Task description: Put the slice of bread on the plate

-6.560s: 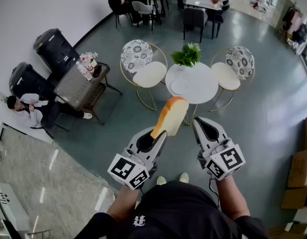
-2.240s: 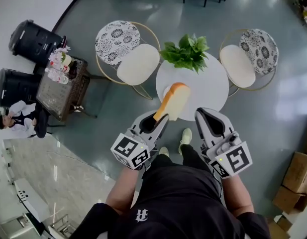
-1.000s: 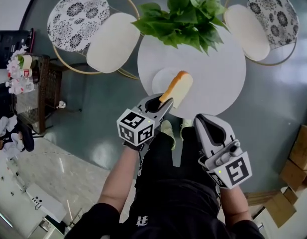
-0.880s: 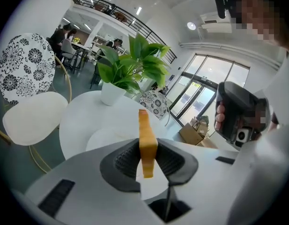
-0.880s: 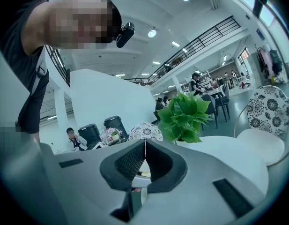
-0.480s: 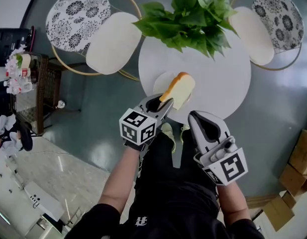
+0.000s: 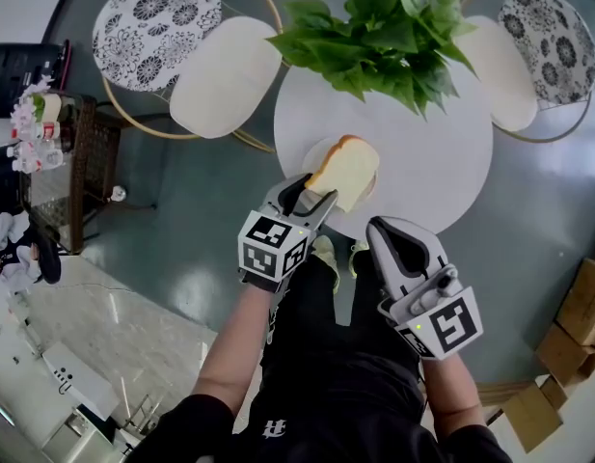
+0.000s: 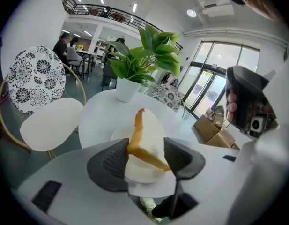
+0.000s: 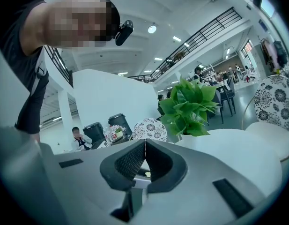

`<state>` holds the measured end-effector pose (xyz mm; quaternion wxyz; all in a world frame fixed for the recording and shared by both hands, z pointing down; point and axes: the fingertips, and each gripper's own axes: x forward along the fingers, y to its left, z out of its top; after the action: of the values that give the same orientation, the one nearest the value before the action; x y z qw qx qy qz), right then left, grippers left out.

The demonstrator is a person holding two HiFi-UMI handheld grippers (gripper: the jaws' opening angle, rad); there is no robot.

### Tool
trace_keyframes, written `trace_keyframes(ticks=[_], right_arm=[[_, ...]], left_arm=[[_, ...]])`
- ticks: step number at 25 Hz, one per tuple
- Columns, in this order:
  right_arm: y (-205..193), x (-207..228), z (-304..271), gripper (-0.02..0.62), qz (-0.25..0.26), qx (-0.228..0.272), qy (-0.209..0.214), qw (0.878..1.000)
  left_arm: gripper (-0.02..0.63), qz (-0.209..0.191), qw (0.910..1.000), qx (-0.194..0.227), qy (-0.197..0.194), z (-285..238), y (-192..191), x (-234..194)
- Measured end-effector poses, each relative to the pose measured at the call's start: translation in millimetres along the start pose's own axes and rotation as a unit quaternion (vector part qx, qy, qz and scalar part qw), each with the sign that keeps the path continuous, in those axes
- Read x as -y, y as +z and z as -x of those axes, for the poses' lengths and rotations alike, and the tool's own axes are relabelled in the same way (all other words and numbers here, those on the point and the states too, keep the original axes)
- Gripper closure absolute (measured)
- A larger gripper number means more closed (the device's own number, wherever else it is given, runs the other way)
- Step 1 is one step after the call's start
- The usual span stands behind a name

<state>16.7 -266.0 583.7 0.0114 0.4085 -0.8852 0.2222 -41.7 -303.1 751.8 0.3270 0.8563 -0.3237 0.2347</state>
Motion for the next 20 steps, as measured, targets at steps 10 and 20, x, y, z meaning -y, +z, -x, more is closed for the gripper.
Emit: trace_keyframes(ticks=[10,20], right_arm=[[-5,-4,-2,0.592,0.0,-0.012,0.008,1.0],[11,-8,-1,0.592,0.011,-0.03,-0.016,0.999]], left_arm=[[0.272,-0.016,0.999,-0.014,0.04,3,-9,-18],[0.272,-0.028,0.9982,0.04,0.034,41,40,9]])
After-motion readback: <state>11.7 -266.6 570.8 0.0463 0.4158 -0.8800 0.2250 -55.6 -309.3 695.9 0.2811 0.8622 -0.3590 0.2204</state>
